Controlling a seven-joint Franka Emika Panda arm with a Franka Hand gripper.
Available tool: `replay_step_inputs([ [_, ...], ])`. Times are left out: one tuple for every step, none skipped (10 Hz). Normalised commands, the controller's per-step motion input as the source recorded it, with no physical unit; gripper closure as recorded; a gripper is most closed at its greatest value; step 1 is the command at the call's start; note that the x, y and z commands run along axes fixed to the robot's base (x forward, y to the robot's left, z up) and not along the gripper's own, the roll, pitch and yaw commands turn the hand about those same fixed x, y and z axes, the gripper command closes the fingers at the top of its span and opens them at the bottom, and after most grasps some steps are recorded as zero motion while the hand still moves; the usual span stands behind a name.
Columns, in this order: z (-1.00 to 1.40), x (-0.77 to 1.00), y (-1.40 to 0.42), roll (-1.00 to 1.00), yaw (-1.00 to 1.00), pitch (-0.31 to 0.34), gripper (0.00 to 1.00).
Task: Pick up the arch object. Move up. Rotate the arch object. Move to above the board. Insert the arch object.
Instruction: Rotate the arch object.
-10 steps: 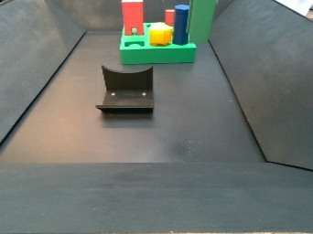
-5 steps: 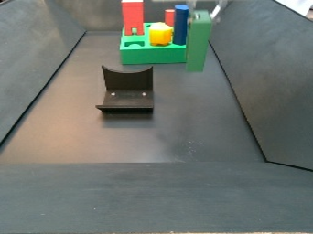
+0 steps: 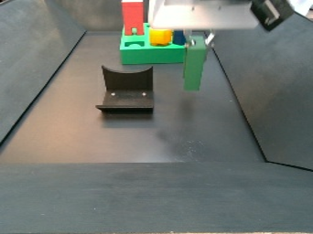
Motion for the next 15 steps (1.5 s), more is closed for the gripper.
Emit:
replay_step_inputs([
  [-0.78,0.03,0.01,-0.15,-0.01,-0.076,1.00],
  [-0.59,0.02,0.01,-0.17,-0.02,-0.077,1.00],
  [-0.45,0.03,0.01,-0.17,-0.02,-0.075,1.00],
  [-0.26,0.03,0.01,-0.18,-0.02,-0.068,1.00],
  [0.00,0.00,0.00,0.01,-0.02,-0.051,0.00],
  [1.00,0.00,0.00,0.01,-0.02,-0.047,0.00],
  [1.00,-0.02,0.00,0.01,-0.02,-0.029,0.00],
  [1.00,-0.03,0.01,0.02,-0.02,-0.007,0.00],
  [0.92,-0.04,0.01,0.02,-0.02,0.002,0.00],
  [0.71,-0.02,0.01,0.04,-0.02,0.022,0.00],
  [0.48,-0.02,0.01,0.05,-0.02,0.036,0.00],
  [0.31,-0.02,0.01,0.06,-0.01,0.044,0.00],
  [0.00,0.00,0.08,0.01,-1.00,0.008,0.00],
  [-0.14,0.02,0.08,0.01,-1.00,0.006,0.00],
  [-0.12,0.03,0.07,0.00,-1.00,0.004,0.00],
])
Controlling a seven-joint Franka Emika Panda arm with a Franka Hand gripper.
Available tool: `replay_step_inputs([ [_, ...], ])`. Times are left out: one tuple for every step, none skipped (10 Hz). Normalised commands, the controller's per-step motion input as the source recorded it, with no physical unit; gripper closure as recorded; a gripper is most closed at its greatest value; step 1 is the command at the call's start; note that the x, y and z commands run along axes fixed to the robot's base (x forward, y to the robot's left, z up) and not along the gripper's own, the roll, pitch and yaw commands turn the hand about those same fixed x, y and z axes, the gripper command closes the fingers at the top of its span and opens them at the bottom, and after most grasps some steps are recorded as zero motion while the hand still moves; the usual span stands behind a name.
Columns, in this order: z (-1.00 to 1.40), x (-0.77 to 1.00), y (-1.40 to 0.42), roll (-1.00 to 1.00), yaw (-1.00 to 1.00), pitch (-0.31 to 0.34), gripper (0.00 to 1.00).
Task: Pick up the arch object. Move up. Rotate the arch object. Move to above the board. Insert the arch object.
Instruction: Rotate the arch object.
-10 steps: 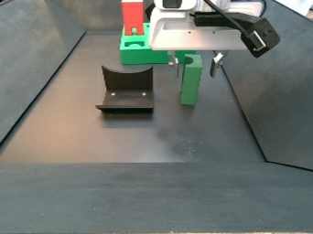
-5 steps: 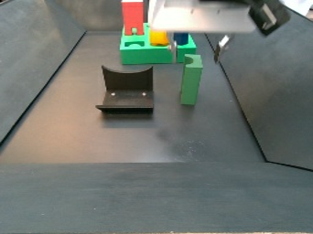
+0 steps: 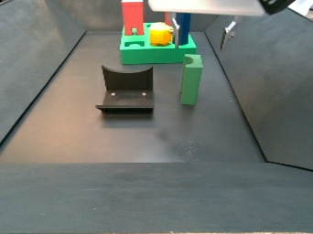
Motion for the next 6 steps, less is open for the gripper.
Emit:
replay_step_inputs([
  [-0.08,0.04,0.05,0.00,-1.00,0.002,0.00],
  [-0.06,0.03,0.04,0.01,-1.00,0.000,0.00],
  [-0.05,0.03,0.03,0.01,-1.00,-0.001,0.00],
  [-0.04,0.03,0.03,0.01,-1.00,-0.001,0.00],
  [-0.04,0.03,0.03,0.01,-1.00,-0.002,0.00],
  [-0.03,0.03,0.03,0.01,-1.00,-0.002,0.00],
])
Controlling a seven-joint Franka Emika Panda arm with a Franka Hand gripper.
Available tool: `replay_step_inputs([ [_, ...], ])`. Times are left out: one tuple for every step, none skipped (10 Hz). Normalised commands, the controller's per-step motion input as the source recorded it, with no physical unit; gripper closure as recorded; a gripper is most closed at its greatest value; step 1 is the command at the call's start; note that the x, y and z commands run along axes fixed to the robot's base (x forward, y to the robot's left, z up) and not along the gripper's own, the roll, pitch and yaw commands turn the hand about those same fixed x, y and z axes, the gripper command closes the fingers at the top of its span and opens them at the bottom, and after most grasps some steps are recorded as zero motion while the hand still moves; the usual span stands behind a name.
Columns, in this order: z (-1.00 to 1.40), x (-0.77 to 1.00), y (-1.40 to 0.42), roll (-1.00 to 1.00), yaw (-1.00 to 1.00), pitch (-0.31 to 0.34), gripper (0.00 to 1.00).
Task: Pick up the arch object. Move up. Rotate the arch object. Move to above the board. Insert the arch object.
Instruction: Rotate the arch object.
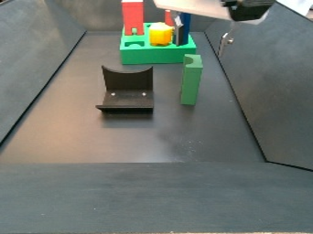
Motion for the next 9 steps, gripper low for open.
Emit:
replay_step_inputs([
  [-0.03,0.04,0.03,0.01,-1.00,-0.002,0.00],
  [-0.03,0.04,0.03,0.01,-1.00,-0.002,0.00],
  [-0.03,0.04,0.03,0.01,-1.00,-0.003,0.00],
  [-0.03,0.04,0.03,0.01,-1.00,-0.003,0.00],
  [-0.03,0.04,0.03,0.01,-1.00,-0.003,0.00],
  [-0.03,0.04,0.03,0.01,-1.00,-0.004,0.00],
  [-0.03,0.04,0.03,0.01,-1.00,-0.004,0.00],
  [-0.03,0.04,0.03,0.01,-1.00,-0.005,0.00],
  [-0.03,0.03,0.03,0.01,-1.00,-0.006,0.00],
])
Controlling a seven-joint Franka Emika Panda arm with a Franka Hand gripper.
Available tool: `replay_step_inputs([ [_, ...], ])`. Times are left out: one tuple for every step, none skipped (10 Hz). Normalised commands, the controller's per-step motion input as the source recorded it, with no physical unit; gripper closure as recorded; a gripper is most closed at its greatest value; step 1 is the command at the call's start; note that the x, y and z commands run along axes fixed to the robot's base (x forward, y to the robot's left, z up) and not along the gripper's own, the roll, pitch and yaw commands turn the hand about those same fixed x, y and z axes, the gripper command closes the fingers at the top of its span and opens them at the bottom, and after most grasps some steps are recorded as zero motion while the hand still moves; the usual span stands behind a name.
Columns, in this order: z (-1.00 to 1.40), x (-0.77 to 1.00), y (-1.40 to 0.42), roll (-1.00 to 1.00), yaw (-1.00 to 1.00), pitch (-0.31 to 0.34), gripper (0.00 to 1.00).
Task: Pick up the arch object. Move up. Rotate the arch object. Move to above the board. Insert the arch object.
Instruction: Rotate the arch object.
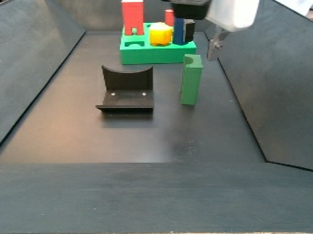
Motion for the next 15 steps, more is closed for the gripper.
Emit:
replay_step_inputs([
  [-0.03,0.03,0.03,0.02,-1.00,-0.007,0.00],
  [-0.03,0.03,0.03,0.02,-1.00,-0.008,0.00],
  [-0.03,0.03,0.03,0.02,-0.80,-0.009,0.00],
  [-0.03,0.03,0.03,0.02,-0.64,-0.009,0.00],
  [-0.03,0.03,0.03,0.02,-0.37,-0.009,0.00],
  [-0.03,0.03,0.03,0.02,-0.24,-0.008,0.00],
  [-1.00,0.00,0.00,0.02,-0.14,-0.008,0.00],
  [-1.00,0.00,0.00,0.02,-0.11,-0.012,0.00],
  [-1.00,0.01,0.00,0.02,-0.07,-0.023,0.00],
  [-0.98,0.01,0.00,0.01,-0.06,-0.030,0.00],
  [-0.82,0.01,0.01,0.00,-0.05,-0.037,0.00],
  [-0.66,0.02,0.01,-0.01,-0.05,-0.043,0.00],
  [-0.46,0.02,0.01,-0.02,-0.04,-0.039,0.00],
  [-0.30,0.02,0.01,-0.04,-0.03,-0.038,0.00],
  [0.00,0.00,0.00,-0.05,-0.03,-0.034,1.00],
])
